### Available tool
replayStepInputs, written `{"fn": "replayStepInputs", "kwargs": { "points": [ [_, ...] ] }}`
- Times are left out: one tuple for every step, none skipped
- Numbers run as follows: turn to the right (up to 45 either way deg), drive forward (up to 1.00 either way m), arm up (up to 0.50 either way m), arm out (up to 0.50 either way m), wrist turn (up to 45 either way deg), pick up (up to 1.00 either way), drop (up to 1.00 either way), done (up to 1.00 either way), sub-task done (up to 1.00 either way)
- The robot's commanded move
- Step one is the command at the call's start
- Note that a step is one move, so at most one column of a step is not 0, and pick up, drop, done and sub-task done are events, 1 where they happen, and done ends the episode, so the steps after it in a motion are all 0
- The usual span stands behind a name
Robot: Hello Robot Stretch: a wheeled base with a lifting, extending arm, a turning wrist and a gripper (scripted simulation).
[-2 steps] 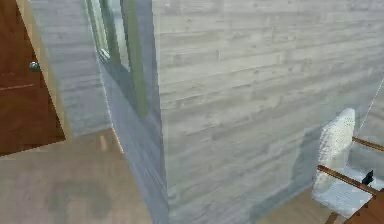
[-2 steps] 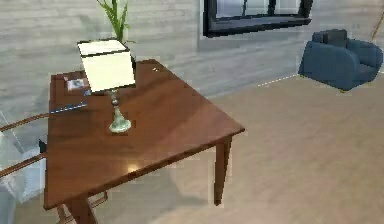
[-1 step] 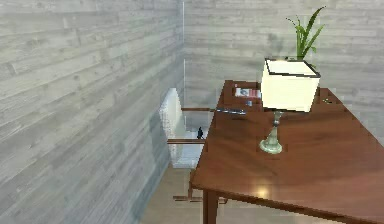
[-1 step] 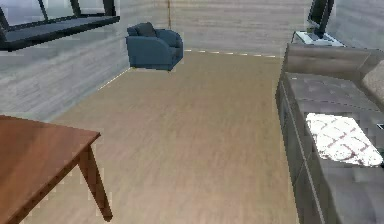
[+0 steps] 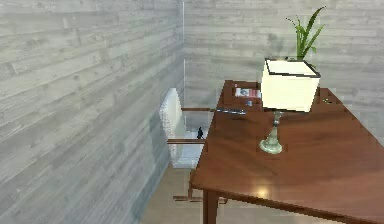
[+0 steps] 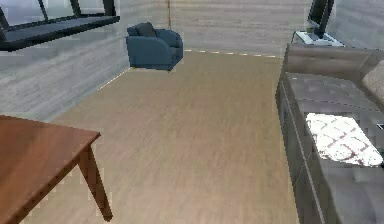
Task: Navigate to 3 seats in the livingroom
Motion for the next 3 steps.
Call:
{"fn": "replayStepInputs", "kwargs": {
  "points": [
    [45.0, 0.00, 0.00, 0.00, 0.0, 0.00, 0.00, 0.00, 0.00],
    [45.0, 0.00, 0.00, 0.00, 0.0, 0.00, 0.00, 0.00, 0.00],
    [3.0, 0.00, 0.00, 0.00, 0.0, 0.00, 0.00, 0.00, 0.00]
  ]
}}
